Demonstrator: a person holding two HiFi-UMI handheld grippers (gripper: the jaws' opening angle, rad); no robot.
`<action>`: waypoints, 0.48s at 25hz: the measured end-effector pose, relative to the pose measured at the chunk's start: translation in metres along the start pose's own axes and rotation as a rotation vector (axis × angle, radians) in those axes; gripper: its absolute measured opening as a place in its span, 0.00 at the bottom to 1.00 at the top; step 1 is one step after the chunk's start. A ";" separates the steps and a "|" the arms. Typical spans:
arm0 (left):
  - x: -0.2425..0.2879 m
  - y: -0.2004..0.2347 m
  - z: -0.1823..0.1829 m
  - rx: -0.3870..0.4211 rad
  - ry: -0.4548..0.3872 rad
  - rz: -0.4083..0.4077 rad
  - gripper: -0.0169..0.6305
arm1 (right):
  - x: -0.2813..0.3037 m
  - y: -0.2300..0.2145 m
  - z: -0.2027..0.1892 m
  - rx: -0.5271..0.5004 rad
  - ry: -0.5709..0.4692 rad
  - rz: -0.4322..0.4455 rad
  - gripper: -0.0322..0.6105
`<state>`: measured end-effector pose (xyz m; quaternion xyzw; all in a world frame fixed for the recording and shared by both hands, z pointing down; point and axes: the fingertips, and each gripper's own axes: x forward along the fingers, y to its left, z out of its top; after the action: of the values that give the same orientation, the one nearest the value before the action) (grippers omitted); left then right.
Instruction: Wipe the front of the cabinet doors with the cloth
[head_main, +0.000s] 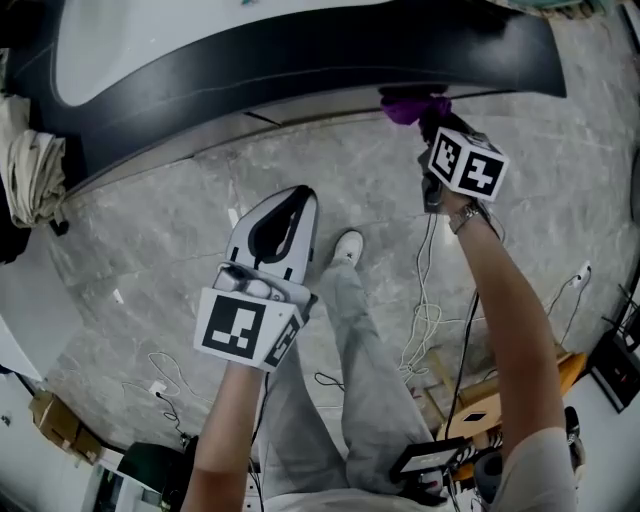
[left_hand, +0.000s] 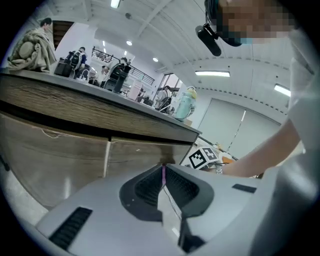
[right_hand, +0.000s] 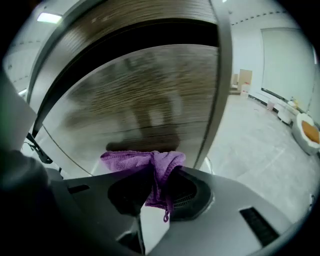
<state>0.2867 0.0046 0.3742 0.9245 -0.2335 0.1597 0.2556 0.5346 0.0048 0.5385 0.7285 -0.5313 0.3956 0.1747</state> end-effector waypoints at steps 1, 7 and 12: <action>0.008 -0.007 -0.002 -0.001 0.006 -0.008 0.06 | -0.002 -0.019 0.001 0.018 -0.004 -0.024 0.19; 0.044 -0.040 -0.012 0.010 0.039 -0.055 0.06 | -0.014 -0.117 0.000 0.174 -0.046 -0.163 0.19; 0.057 -0.055 -0.015 0.032 0.060 -0.069 0.06 | -0.031 -0.161 -0.013 0.280 -0.068 -0.235 0.19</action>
<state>0.3601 0.0347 0.3878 0.9308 -0.1910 0.1819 0.2530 0.6726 0.0932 0.5496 0.8157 -0.3879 0.4178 0.0985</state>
